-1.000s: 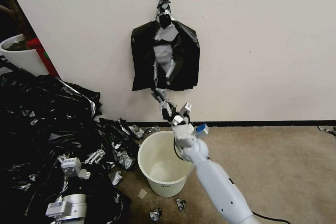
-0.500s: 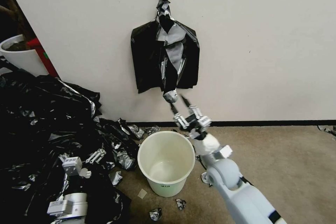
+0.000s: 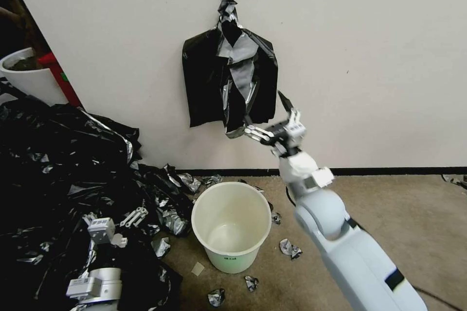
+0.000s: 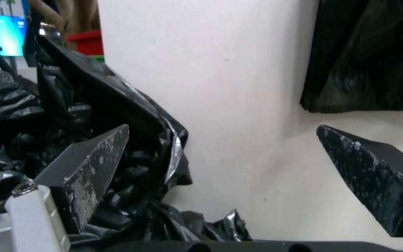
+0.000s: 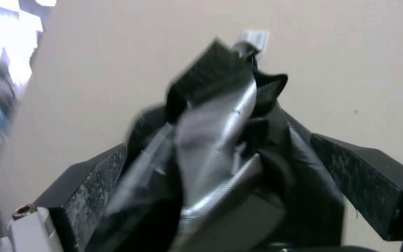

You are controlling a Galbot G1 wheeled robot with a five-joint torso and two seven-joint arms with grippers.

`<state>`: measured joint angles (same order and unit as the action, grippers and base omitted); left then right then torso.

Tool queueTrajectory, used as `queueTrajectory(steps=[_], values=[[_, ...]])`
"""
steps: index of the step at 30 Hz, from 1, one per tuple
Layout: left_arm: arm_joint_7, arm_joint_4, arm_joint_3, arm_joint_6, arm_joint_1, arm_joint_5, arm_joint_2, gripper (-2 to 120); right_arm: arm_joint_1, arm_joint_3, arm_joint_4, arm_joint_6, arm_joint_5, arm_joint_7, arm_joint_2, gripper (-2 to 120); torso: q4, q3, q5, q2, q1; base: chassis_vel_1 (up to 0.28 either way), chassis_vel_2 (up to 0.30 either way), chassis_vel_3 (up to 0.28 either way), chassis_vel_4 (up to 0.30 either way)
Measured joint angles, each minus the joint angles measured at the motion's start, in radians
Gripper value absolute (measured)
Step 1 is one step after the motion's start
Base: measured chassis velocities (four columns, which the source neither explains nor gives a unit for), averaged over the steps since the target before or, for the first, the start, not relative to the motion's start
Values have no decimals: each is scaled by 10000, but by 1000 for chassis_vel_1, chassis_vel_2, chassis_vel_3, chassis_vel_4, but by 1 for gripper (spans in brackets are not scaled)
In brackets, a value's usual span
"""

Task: Place a trash bag onto the trash bin.

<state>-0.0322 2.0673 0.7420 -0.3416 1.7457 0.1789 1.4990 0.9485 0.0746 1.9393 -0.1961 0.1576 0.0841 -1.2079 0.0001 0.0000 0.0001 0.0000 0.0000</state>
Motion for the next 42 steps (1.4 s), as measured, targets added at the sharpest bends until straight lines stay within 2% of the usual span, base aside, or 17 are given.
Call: queueTrajectory(steps=[2, 6, 8, 9, 10, 12, 22, 25, 30, 33, 34, 35, 36, 38, 39, 41, 42], values=[[0, -5, 4, 0, 14, -7, 31, 100, -924, -52, -342, 1419, -1627, -77, -45, 100, 1, 0, -1, 0, 0, 0, 0, 0, 0], [0, 1, 21, 0, 36, -17, 66, 100, -1501, -27, -499, 2381, -1920, -420, 5, 91, -1, 0, -1, 0, 0, 0, 0, 0, 0], [0, 1, 28, -3, 37, -17, 70, 100, -1543, -38, -502, 2456, -1873, -456, 22, 89, -1, 0, -1, 0, 0, 0, 0, 0, 0], [3, -30, 47, -22, 38, -19, 85, 100, -1765, -77, -555, 2801, -1703, -724, 123, 82, -2, 0, 0, 0, 0, 0, 0, 0, 0], [3, -30, 47, -22, 38, -19, 85, 100, -1765, -77, -555, 2801, -1703, -724, 123, 82, -2, 0, 0, 0, 0, 0, 0, 0, 0], [4, -46, 25, -48, 24, -35, 163, 100, -2101, -87, -682, 3179, -1800, -1418, 360, 64, -2, 1, 0, 0, 0, 0, 0, 0, 0], [15, -58, 21, -49, -55, -44, 169, 100, -2542, -98, -833, 3174, -1799, -1859, 568, 29, -2, 0, -1, 0, 0, 0, 0, 0, 0], [37, 22, 7, -49, -190, 41, -34, 100, -2534, -48, -833, 3059, -1793, -1896, 542, 14, -1, 0, -1, 0, 0, 0, 0, 0, 0], [54, 156, -88, -30, -454, 530, -484, 100, -2428, -16, -816, 2939, -1750, -1737, 509, 3, -1, 1, 0, 0, 0, 0, 0, 0, 0], [49, 213, -482, -21, -943, 1727, -1833, 100, -2188, -37, -714, 2805, -1240, -941, 413, 0, -1, 0, -3, 0, -1, 0, 0, 0, 0], [46, 214, -511, -21, -974, 1820, -1923, 100, -2174, -40, -704, 2799, -1192, -895, 402, 0, 0, 1, -5, 0, 0, 0, 0, 0, 0], [1, 215, -715, -21, -1268, 2703, -2754, 100, -2063, -80, -620, 2720, -708, -529, 308, 0, -1, 1, -6, 0, -1, 0, 0, 0, 0], [1, 215, -715, -21, -1268, 2703, -2754, 100, -2063, -80, -620, 2720, -708, -529, 308, 0, -1, 1, -6, 0, -1, 0, 0, 0, 0], [-150, 167, -1020, -19, -1920, 4058, -4179, 100, -1873, -166, -525, 2334, 337, -103, 111, 0, -2, 1, -6, 0, 0, 0, 0, 0, 0], [-150, 167, -1020, -19, -1920, 4058, -4179, 100, -1873, -166, -525, 2334, 337, -103, 111, 0, -2, 1, -6, 0, 0, 0, 0, 0, 0], [-527, 42, -1330, -14, -2728, 5062, -5464, 100, -1700, -222, -495, 1868, 1360, 48, -99, 0, 0, 1, -3, 0, 0, 0, 0, 0, 0], [-527, 42, -1330, -14, -2728, 5062, -5464, 100, -1700, -222, -495, 1868, 1360, 48, -99, 0, 0, 1, -3, 0, 0, 0, 0, 0, 0]])
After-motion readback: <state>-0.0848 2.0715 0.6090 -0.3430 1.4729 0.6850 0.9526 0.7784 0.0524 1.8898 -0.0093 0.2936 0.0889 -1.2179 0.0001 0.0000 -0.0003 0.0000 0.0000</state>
